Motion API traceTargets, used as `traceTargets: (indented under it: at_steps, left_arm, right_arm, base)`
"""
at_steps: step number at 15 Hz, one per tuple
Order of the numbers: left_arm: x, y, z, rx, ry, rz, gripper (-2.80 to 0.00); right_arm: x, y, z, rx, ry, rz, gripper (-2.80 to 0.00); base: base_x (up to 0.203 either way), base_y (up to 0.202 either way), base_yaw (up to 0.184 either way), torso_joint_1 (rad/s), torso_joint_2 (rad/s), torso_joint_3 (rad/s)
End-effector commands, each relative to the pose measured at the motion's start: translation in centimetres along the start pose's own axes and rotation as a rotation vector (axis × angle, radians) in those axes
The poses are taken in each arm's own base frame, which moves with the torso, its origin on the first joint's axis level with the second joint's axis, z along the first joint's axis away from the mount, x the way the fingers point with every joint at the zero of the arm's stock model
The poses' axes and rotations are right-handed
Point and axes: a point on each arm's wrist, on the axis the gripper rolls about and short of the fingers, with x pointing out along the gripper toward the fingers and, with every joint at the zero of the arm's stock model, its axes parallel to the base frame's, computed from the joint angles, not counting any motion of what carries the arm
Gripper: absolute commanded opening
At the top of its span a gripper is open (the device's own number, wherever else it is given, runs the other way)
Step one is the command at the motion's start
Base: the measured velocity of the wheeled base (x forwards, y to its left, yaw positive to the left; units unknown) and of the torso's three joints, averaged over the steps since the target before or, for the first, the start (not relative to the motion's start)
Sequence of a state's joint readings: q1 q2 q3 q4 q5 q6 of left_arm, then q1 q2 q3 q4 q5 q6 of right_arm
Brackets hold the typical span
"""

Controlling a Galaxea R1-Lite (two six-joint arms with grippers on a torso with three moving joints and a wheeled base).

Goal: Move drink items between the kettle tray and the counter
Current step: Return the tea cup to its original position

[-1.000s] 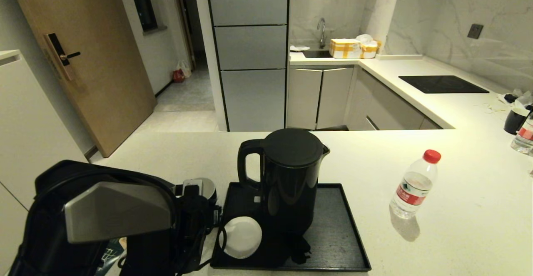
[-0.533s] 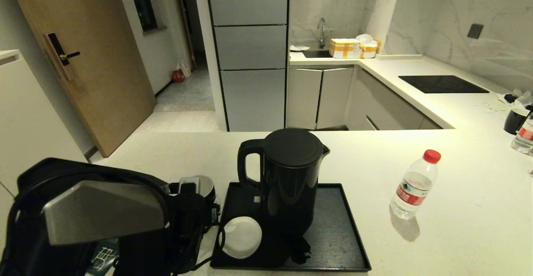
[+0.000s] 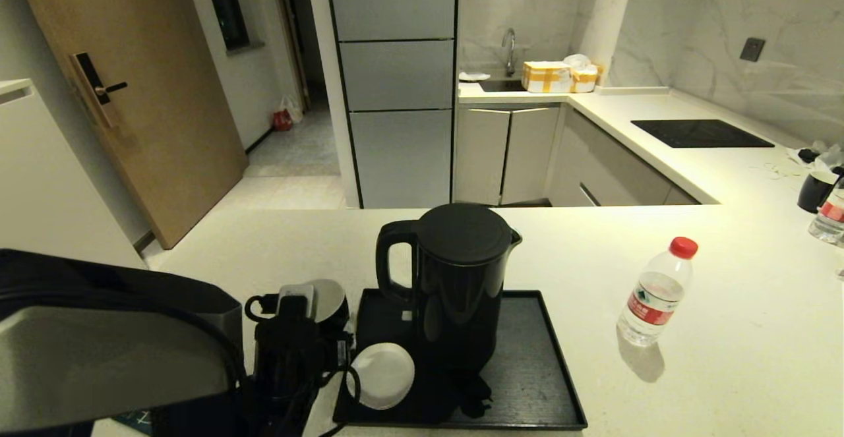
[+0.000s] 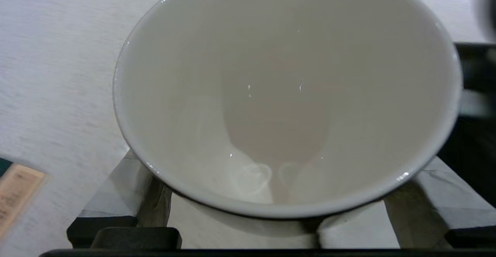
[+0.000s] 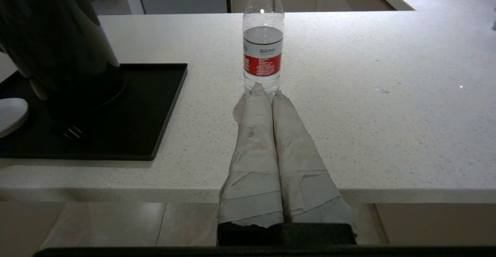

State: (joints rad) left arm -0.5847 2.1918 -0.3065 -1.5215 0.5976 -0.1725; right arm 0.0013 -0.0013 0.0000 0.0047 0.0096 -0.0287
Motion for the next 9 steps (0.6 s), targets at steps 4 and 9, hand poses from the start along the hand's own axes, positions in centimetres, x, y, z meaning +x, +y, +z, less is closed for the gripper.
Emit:
traceTargets:
  at_steps: [4,9]
  left_arm:
    - [-2.5,-1.6,-0.3,-0.003,0.005,-0.086,-2.80]
    - [-2.9,-2.4,-0.7,0.009,0.009,-0.114,-2.80]
  right_arm:
    - [0.0,0.0,0.0,0.000,0.001,0.000,-2.80]
    - [0.0,0.0,0.0,0.000,0.001,0.000,-2.80]
  base:
    - [0.000,0.000,0.000,0.000,0.00,0.000]
    - [0.000,0.000,0.000,0.000,0.00,0.000]
